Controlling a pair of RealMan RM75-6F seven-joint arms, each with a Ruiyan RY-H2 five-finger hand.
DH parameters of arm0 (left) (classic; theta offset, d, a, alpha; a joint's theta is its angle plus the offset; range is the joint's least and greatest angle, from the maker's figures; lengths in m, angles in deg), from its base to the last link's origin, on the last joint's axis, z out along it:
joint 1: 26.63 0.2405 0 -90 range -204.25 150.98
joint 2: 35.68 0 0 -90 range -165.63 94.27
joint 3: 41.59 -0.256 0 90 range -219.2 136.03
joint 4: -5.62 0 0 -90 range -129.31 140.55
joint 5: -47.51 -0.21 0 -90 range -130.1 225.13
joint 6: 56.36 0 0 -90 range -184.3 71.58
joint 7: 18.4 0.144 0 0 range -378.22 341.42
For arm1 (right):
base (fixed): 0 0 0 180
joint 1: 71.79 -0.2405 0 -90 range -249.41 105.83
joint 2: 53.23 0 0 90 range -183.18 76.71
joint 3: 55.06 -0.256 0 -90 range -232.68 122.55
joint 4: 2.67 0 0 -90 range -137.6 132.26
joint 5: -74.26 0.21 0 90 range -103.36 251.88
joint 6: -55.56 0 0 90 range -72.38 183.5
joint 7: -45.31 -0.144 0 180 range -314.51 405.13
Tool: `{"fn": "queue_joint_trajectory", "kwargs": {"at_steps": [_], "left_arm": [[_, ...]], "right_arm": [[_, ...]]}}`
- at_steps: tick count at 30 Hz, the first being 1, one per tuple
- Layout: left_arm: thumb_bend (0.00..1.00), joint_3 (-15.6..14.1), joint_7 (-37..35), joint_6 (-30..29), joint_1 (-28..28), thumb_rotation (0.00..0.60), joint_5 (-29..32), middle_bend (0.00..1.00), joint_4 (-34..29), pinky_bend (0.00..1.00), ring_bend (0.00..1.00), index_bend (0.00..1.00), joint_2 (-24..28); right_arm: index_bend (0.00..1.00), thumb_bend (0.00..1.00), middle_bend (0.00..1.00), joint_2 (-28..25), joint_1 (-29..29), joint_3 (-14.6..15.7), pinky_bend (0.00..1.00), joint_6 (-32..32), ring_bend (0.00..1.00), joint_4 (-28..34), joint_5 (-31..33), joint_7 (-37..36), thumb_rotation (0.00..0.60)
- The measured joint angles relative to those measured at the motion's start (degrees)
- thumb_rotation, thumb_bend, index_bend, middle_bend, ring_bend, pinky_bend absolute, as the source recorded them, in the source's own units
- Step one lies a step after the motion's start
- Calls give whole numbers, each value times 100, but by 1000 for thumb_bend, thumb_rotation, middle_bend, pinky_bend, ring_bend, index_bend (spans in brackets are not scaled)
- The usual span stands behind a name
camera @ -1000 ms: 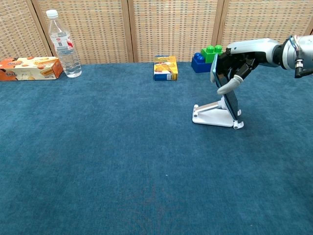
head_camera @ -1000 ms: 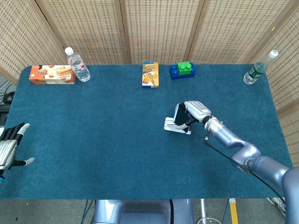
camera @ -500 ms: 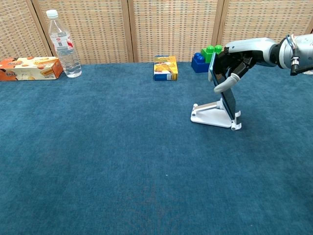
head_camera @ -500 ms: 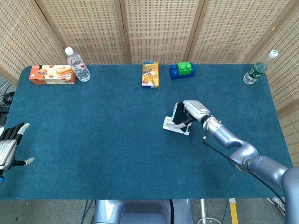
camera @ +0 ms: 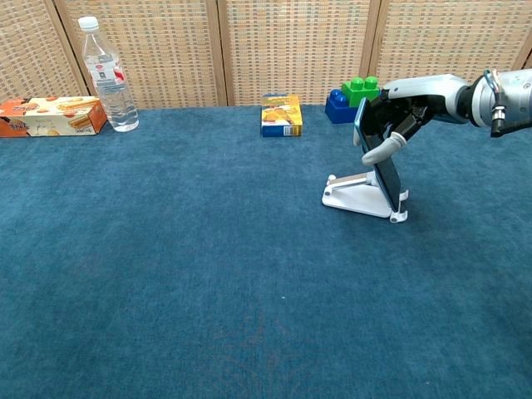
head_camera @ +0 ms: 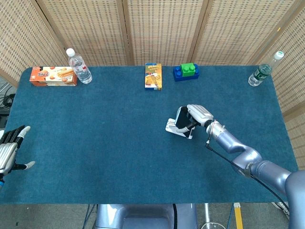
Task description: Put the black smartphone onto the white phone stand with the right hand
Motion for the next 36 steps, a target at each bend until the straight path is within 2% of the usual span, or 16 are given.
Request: {"fn": "queue_joint_trajectory", "kwargs": {"at_steps": [13, 15, 19, 20, 23, 28, 36], "left_arm": [[0, 7, 73, 21, -19, 600, 57, 0, -18, 0, 0, 0, -16], [0, 8, 80, 25, -22, 600, 62, 0, -16, 0, 0, 0, -20], [0, 8, 95, 37, -29, 600, 77, 0, -16, 0, 0, 0, -26], [0, 8, 96, 37, -29, 600, 80, 0, -14, 0, 0, 0, -27], [0, 7, 94, 41, -30, 600, 82, 0, -5, 0, 0, 0, -27], [0, 0, 95, 38, -30, 600, 68, 0, -7, 0, 0, 0, -27], [0, -13, 82, -7, -11, 600, 17, 0, -33, 0, 0, 0, -13]], "right_arm": [[459, 586, 442, 136, 35, 83, 417, -37, 369, -208, -79, -92, 600], [413, 553, 374, 148, 37, 98, 417, -44, 330, -231, -100, -106, 600], [196, 451, 139, 150, 38, 142, 415, -69, 170, -248, -175, -154, 600], [145, 440, 82, 146, 39, 153, 399, -76, 128, -244, -194, -180, 600], [57, 401, 3, 109, 37, 209, 317, -112, 47, -217, -299, -328, 600], [41, 388, 0, 8, 31, 307, 272, -256, 14, -160, -515, -650, 600], [41, 388, 0, -128, 63, 410, 266, -498, 7, -139, -674, -774, 600]]}}
